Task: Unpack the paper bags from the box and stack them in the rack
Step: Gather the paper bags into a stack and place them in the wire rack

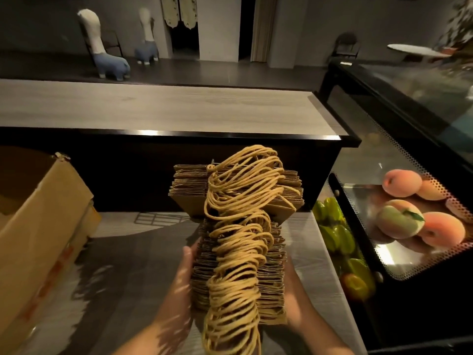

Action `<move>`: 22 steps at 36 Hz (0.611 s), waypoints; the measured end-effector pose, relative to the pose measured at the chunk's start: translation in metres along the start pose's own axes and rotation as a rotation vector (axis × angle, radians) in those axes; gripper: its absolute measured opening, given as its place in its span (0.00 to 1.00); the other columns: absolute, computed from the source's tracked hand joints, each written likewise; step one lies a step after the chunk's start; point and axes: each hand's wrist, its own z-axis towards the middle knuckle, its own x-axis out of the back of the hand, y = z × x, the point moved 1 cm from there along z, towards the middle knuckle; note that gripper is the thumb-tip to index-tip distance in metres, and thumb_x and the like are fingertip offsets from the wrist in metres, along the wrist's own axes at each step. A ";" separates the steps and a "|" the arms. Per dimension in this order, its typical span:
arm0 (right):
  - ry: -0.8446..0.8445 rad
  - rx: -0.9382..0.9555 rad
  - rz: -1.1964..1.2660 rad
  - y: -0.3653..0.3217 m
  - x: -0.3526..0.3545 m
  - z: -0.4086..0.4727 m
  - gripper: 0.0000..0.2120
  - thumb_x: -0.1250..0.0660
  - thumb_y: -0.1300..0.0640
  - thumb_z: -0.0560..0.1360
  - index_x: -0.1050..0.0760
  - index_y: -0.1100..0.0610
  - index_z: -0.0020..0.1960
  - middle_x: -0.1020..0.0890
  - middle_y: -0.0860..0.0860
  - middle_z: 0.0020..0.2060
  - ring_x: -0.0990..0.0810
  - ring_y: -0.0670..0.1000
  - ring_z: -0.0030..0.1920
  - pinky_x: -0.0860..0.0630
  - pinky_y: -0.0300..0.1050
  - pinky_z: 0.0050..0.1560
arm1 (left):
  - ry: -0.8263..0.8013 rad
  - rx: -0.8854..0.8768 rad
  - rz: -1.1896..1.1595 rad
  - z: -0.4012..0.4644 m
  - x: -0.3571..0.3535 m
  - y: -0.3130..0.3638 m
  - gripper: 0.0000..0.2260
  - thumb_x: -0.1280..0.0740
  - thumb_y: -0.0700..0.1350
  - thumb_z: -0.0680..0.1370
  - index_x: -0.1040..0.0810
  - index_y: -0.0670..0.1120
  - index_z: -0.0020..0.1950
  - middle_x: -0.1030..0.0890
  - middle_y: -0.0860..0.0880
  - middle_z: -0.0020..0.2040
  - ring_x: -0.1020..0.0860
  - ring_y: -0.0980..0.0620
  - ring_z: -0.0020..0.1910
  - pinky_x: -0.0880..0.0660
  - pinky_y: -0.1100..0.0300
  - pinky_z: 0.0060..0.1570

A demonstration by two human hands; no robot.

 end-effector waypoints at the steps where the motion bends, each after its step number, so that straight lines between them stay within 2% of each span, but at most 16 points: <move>1: -0.033 0.091 0.000 -0.003 -0.002 -0.001 0.30 0.31 0.33 0.67 0.25 0.56 0.56 0.13 0.53 0.45 0.15 0.48 0.40 0.20 0.39 0.33 | 0.005 -0.006 -0.035 0.000 -0.005 0.002 0.27 0.43 0.63 0.76 0.25 0.48 0.68 0.21 0.37 0.63 0.24 0.36 0.62 0.33 0.37 0.66; 2: -0.049 0.069 -0.010 -0.005 -0.005 -0.001 0.32 0.28 0.34 0.62 0.26 0.56 0.56 0.13 0.51 0.44 0.14 0.46 0.39 0.20 0.38 0.34 | 0.046 -0.006 -0.058 -0.001 -0.010 0.002 0.27 0.43 0.63 0.76 0.25 0.47 0.67 0.21 0.37 0.62 0.23 0.36 0.61 0.32 0.38 0.65; 3: -0.026 0.077 -0.089 -0.006 -0.005 -0.005 0.30 0.30 0.39 0.63 0.25 0.57 0.57 0.13 0.52 0.42 0.14 0.47 0.38 0.20 0.40 0.33 | 0.055 -0.008 -0.080 0.001 -0.013 0.002 0.28 0.43 0.64 0.76 0.24 0.47 0.67 0.20 0.37 0.61 0.23 0.36 0.60 0.31 0.39 0.64; 5: -0.024 0.098 -0.215 0.003 0.000 -0.005 0.22 0.37 0.47 0.70 0.26 0.58 0.59 0.15 0.54 0.43 0.15 0.46 0.37 0.21 0.39 0.32 | 0.099 -0.064 -0.130 0.006 -0.013 -0.001 0.28 0.43 0.63 0.77 0.24 0.46 0.66 0.20 0.37 0.59 0.23 0.36 0.59 0.31 0.40 0.64; 7: -0.027 0.102 -0.160 -0.002 0.000 -0.014 0.08 0.44 0.57 0.81 0.32 0.51 0.58 0.22 0.46 0.49 0.17 0.36 0.40 0.24 0.29 0.35 | 0.141 -0.091 -0.161 0.004 -0.020 0.002 0.29 0.44 0.64 0.77 0.23 0.44 0.65 0.19 0.37 0.58 0.22 0.36 0.58 0.30 0.41 0.63; 9: -0.032 0.110 -0.290 -0.004 0.006 -0.014 0.15 0.48 0.65 0.83 0.41 0.46 0.61 0.30 0.40 0.54 0.24 0.29 0.49 0.30 0.21 0.40 | 0.150 -0.088 -0.117 0.010 -0.022 0.004 0.31 0.46 0.66 0.77 0.22 0.43 0.62 0.18 0.36 0.54 0.19 0.37 0.52 0.26 0.42 0.56; 11: -0.052 0.137 -0.446 -0.007 0.011 -0.010 0.27 0.38 0.70 0.78 0.44 0.49 0.68 0.30 0.42 0.58 0.27 0.28 0.49 0.32 0.18 0.44 | 0.150 -0.130 -0.040 0.015 -0.029 0.009 0.31 0.48 0.67 0.78 0.20 0.43 0.57 0.16 0.38 0.47 0.16 0.41 0.42 0.25 0.46 0.49; 12: -0.072 0.172 -0.511 -0.008 0.012 -0.008 0.35 0.28 0.65 0.73 0.45 0.52 0.71 0.30 0.45 0.61 0.28 0.31 0.50 0.32 0.19 0.47 | 0.146 -0.154 -0.019 0.019 -0.031 0.011 0.31 0.50 0.66 0.79 0.19 0.43 0.54 0.15 0.40 0.43 0.16 0.43 0.37 0.26 0.49 0.46; 13: -0.117 0.207 -0.593 -0.012 0.011 -0.005 0.48 0.19 0.52 0.64 0.45 0.57 0.73 0.30 0.49 0.65 0.28 0.37 0.54 0.32 0.21 0.52 | 0.148 -0.170 0.006 0.022 -0.035 0.013 0.30 0.51 0.65 0.80 0.19 0.44 0.53 0.15 0.41 0.41 0.16 0.45 0.35 0.27 0.51 0.44; 14: -0.136 0.231 -0.643 -0.013 0.012 0.000 0.63 0.20 0.33 0.52 0.46 0.59 0.74 0.31 0.51 0.67 0.30 0.41 0.58 0.35 0.23 0.57 | 0.140 -0.181 0.021 0.026 -0.035 0.015 0.30 0.52 0.64 0.80 0.19 0.44 0.54 0.15 0.42 0.41 0.16 0.45 0.35 0.27 0.52 0.44; 15: -0.112 0.272 -0.656 -0.015 0.011 0.002 0.72 0.28 0.21 0.44 0.47 0.61 0.75 0.33 0.52 0.68 0.31 0.43 0.61 0.37 0.22 0.59 | 0.140 -0.182 0.040 0.027 -0.038 0.018 0.30 0.51 0.64 0.81 0.20 0.45 0.57 0.15 0.43 0.42 0.17 0.45 0.38 0.27 0.52 0.45; 16: -0.099 0.278 -0.637 -0.017 0.010 0.005 0.75 0.35 0.16 0.41 0.49 0.61 0.75 0.34 0.51 0.69 0.31 0.40 0.60 0.39 0.19 0.58 | 0.131 -0.172 0.057 0.030 -0.038 0.019 0.29 0.51 0.64 0.80 0.20 0.45 0.60 0.15 0.43 0.44 0.18 0.45 0.41 0.26 0.52 0.47; 17: -0.090 0.278 -0.610 -0.019 0.011 0.007 0.75 0.37 0.16 0.40 0.50 0.59 0.74 0.36 0.48 0.68 0.32 0.35 0.59 0.40 0.17 0.56 | 0.140 -0.170 0.071 0.031 -0.038 0.021 0.29 0.50 0.64 0.80 0.20 0.46 0.61 0.15 0.43 0.46 0.18 0.45 0.43 0.26 0.51 0.49; 19: -0.108 0.307 -0.554 -0.023 0.011 0.011 0.71 0.33 0.18 0.44 0.50 0.55 0.74 0.36 0.46 0.69 0.34 0.27 0.59 0.40 0.18 0.57 | 0.144 -0.175 0.101 0.034 -0.039 0.024 0.27 0.49 0.64 0.80 0.20 0.47 0.59 0.15 0.42 0.50 0.18 0.44 0.46 0.26 0.49 0.53; 22: -0.140 0.344 -0.510 -0.018 0.016 0.015 0.69 0.29 0.21 0.46 0.47 0.59 0.74 0.29 0.43 0.64 0.28 0.26 0.57 0.35 0.23 0.60 | 0.104 -0.167 0.136 0.037 -0.047 0.029 0.26 0.48 0.63 0.80 0.19 0.46 0.58 0.15 0.41 0.51 0.17 0.43 0.47 0.25 0.49 0.53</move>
